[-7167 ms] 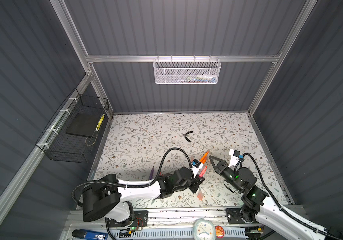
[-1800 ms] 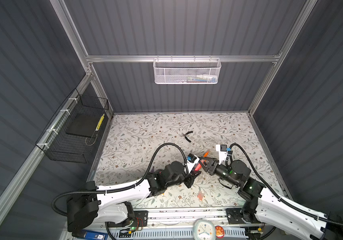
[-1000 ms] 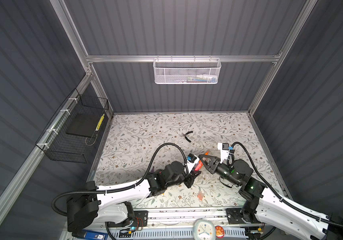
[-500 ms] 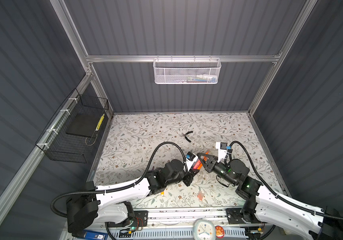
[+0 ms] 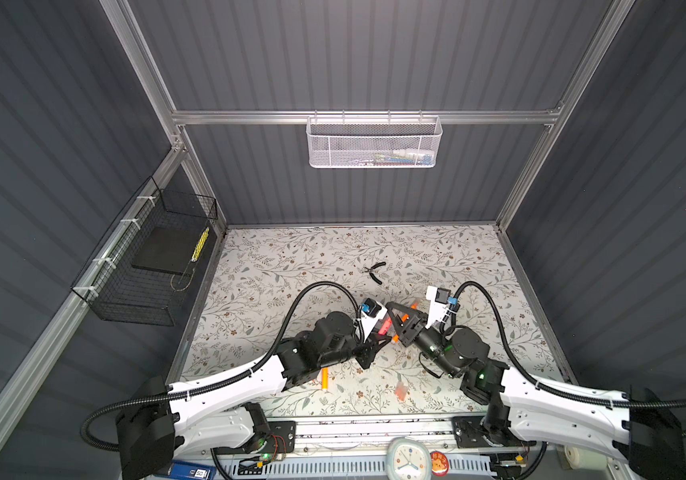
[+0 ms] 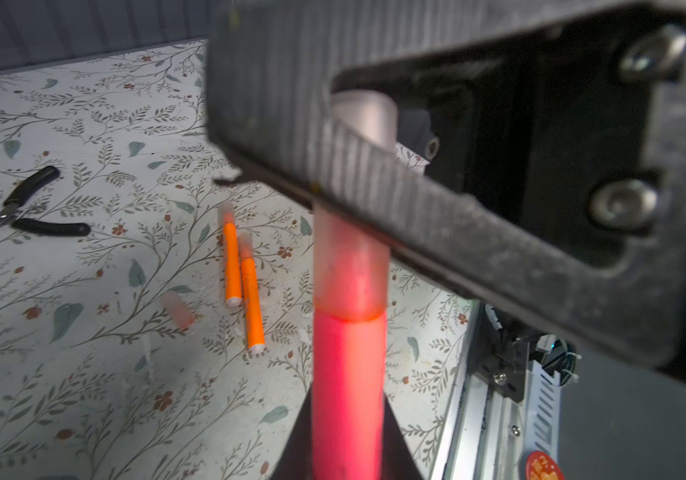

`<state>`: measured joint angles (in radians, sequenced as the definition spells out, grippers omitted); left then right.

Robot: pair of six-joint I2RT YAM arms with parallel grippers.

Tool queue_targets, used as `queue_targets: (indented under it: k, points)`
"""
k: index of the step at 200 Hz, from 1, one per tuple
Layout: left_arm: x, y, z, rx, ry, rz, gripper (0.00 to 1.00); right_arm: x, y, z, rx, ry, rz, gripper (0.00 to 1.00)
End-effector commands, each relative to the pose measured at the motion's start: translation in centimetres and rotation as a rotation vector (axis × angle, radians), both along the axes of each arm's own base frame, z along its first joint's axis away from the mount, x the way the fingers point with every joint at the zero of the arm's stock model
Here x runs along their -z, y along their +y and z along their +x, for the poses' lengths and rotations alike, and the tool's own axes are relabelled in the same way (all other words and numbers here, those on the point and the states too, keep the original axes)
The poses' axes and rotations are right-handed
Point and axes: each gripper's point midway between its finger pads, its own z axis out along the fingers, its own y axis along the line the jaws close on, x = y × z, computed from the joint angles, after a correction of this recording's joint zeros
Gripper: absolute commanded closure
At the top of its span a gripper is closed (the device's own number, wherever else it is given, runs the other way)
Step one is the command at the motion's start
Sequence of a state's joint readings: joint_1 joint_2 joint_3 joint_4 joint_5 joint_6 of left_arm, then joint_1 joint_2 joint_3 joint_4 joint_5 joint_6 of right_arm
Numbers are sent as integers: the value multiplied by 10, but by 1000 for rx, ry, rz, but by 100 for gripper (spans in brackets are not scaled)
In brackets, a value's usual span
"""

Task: Insert the pens into the pen caps
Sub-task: 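Press the cap down with the right gripper onto the highlighter held by the left gripper, then release the capped pink highlighter from the left gripper while the right gripper draws back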

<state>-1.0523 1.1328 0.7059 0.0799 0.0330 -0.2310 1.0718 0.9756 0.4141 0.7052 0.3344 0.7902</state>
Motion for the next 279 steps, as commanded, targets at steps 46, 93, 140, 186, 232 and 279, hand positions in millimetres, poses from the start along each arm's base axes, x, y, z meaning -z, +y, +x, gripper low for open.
queue_targets:
  k: [46,93,140,186,232,279]
  points:
    - [-97,9,71,-316,-297,-138,100,39,63,-66,-298,94,-124,100]
    - [-108,27,78,-223,-160,-277,100,28,59,-76,-350,-9,-62,100]
    - [-112,34,75,-111,-71,-379,100,23,50,-84,-378,-84,-50,100]
    - [-89,32,76,-103,-71,-324,100,28,39,-67,-267,-37,-75,100]
    - [-61,36,82,-140,-63,-254,43,48,6,-32,-86,76,-109,100]
    - [-32,51,74,-171,-67,-234,5,79,-65,1,127,194,-132,100]
